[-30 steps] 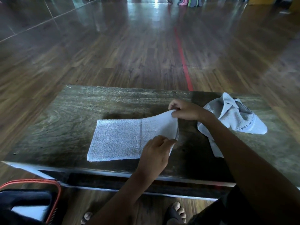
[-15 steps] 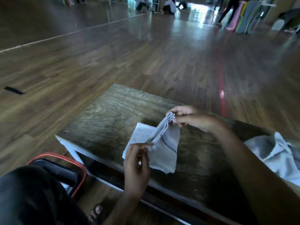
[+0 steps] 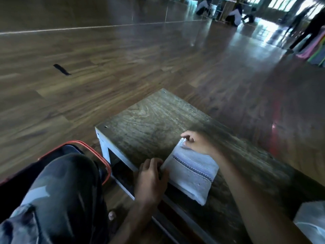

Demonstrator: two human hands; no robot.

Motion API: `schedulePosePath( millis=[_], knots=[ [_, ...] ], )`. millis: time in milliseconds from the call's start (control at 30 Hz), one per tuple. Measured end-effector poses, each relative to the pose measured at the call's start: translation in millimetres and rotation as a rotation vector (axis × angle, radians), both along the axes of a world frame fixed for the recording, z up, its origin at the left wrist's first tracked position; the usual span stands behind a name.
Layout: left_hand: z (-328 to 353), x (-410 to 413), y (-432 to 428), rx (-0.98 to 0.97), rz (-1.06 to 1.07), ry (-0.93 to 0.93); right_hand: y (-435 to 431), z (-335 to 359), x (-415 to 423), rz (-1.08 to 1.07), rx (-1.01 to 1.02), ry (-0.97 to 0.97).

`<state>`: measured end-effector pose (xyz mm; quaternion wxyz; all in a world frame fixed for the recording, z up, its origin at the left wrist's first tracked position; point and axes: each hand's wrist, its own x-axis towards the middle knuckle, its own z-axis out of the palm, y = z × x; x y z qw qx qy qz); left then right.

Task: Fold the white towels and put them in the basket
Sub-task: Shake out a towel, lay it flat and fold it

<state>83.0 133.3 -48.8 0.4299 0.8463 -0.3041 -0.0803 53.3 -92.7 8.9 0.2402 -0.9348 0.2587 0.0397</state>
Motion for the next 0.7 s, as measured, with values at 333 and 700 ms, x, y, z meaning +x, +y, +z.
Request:
schedulePosePath(
  millis=[333,700],
  knots=[
    [37.2,24.4,-24.6,0.454,-0.234,-0.281,6.6,9.1,-68.3,0.004,-0.068,0.073],
    [50.0,23.7,-57.3,0.414,-0.754,-0.307,82.6,-14.0,-193.8,-0.268,-0.323,0.046]
  ],
)
